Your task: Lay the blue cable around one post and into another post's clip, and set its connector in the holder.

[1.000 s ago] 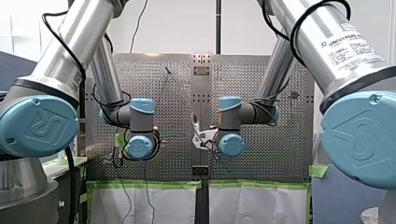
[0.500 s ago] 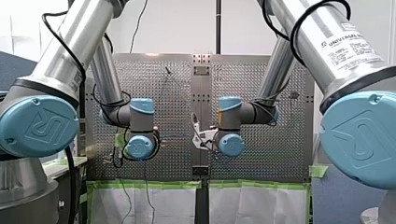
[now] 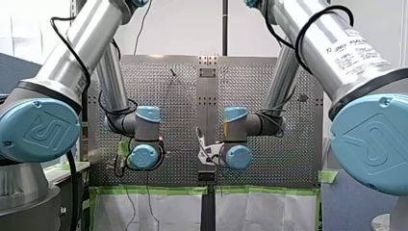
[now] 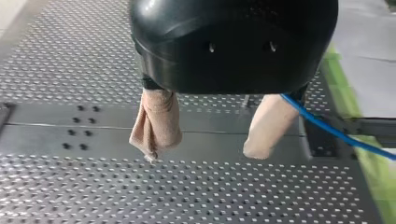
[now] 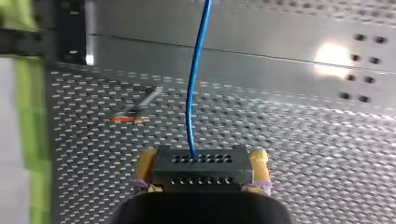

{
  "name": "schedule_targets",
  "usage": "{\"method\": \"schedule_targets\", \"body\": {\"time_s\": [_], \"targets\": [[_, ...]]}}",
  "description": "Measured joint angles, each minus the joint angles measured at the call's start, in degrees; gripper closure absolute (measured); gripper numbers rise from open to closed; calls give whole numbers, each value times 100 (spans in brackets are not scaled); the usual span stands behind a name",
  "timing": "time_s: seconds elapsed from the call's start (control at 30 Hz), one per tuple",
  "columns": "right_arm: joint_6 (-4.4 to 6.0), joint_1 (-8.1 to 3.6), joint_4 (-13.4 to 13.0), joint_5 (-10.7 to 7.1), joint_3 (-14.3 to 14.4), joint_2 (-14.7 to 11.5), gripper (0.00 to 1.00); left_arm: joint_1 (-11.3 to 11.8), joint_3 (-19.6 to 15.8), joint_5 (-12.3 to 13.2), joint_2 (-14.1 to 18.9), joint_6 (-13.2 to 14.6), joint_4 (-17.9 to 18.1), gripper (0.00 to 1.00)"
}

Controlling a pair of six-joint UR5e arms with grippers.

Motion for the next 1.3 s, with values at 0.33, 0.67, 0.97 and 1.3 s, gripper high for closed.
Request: {"method": "schedule_targets", "body": {"time_s": [0.33, 0.67, 0.97, 1.3], "targets": [[1, 2, 17, 0, -2, 119, 100, -2, 2, -3, -75, 3, -2, 0], [134, 87, 149, -28, -72, 237, 100, -2, 2, -3, -77, 4, -2, 0], [452, 123, 404, -35, -97, 313, 100, -2, 2, -3, -77, 4, -2, 0], [466, 125, 412, -35, -98, 315, 100, -2, 2, -4, -77, 3, -2, 0]]}}
